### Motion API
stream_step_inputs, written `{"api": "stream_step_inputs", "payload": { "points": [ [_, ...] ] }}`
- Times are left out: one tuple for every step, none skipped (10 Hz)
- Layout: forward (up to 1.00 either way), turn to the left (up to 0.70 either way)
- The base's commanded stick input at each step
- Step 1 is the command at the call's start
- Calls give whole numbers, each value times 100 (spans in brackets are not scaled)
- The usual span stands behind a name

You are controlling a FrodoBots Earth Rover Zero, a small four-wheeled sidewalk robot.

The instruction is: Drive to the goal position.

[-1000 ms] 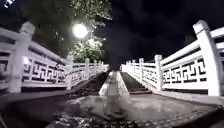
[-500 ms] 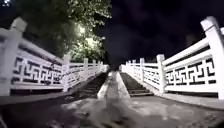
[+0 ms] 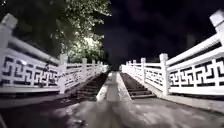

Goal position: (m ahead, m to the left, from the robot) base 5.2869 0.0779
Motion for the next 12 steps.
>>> {"api": "stream_step_inputs", "payload": {
  "points": [
    [45,0],
    [45,0],
    [45,0],
    [45,0],
    [53,0],
    [70,0],
    [70,0],
    [70,0],
    [70,0],
    [70,0],
    [70,0],
    [70,0]
  ]
}}
